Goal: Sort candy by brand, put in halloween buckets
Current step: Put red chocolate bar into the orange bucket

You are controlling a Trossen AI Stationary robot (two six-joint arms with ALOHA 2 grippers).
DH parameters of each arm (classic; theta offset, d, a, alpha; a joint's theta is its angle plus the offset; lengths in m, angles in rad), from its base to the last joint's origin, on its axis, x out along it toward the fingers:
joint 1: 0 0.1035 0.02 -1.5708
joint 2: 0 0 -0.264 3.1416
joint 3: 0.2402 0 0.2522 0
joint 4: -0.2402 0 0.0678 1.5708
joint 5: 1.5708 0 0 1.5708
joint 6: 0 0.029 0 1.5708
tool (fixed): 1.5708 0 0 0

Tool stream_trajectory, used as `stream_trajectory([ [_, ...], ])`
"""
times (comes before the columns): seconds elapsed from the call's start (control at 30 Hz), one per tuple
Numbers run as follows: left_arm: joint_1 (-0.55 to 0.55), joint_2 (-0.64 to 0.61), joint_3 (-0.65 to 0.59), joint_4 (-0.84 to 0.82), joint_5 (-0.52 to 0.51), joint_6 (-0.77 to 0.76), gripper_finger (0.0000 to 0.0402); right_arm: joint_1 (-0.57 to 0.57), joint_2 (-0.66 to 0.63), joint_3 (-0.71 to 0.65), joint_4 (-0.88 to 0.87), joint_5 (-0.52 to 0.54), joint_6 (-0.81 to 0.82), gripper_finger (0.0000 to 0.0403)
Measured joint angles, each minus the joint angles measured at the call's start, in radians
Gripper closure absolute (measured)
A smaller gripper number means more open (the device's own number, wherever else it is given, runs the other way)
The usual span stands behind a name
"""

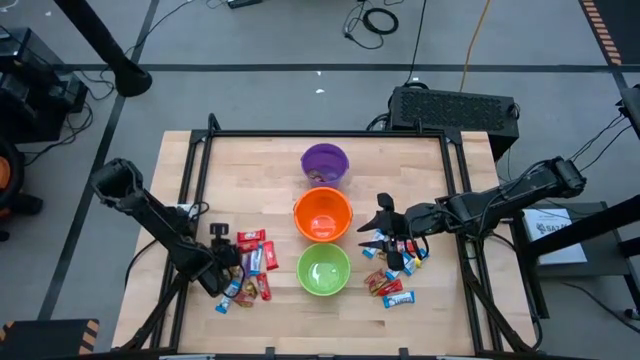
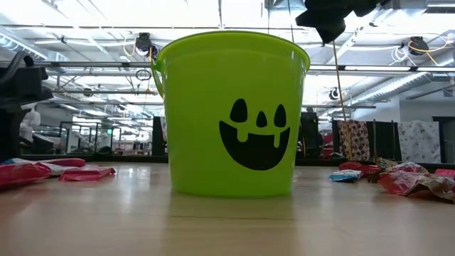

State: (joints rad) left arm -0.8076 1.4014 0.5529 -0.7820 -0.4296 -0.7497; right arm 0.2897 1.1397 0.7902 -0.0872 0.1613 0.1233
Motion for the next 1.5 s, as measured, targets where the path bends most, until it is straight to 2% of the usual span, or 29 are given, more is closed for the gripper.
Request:
stream_trajectory([
  [0.17,0.0,0.0,0.0,0.064,-0.033,0.032,0.0386,0.0,0.0,0.0,0.0,0.0,-0.004,0.0243],
  [0.23,0.0,0.0,0.0,0.079,-0.068,0.033,0.0395,0.0,0.0,0.0,0.001,0.0,-0.004,0.0243],
  [0.5,0.0,0.0,0.0,0.111,-0.173,0.025,0.0399,0.0,0.0,0.0,0.001,0.0,-0.004,0.0243],
  [0.73,0.0,0.0,0.023,0.141,-0.189,-0.021,0.04,0.0,0.0,0.0,0.001,0.0,0.005,0.0243],
  [0.97,0.0,-0.001,0.036,0.336,-0.195,-0.023,0.0401,0.0,0.0,0.0,0.001,0.051,0.007,0.0243],
  [1.03,0.0,-0.001,0.037,0.305,-0.211,-0.06,0.0401,0.0,0.0,0.0,0.001,0.051,0.007,0.0243],
  [1.17,0.02,-0.001,0.037,0.147,-0.265,-0.23,0.0401,0.0,0.0,0.0,0.001,0.051,0.007,0.0243],
  [1.27,0.047,-0.001,0.035,0.116,-0.253,-0.292,0.0389,0.0,0.0,0.0,0.001,0.051,0.007,0.0243],
  [1.43,0.095,-0.001,0.037,0.228,-0.175,-0.139,0.037,0.0,0.0,0.0,0.0,0.051,-0.002,0.0243],
  [1.5,0.112,-0.002,0.039,0.224,-0.184,-0.166,0.0369,0.0,0.0,0.0,0.0,0.051,-0.004,0.0243],
])
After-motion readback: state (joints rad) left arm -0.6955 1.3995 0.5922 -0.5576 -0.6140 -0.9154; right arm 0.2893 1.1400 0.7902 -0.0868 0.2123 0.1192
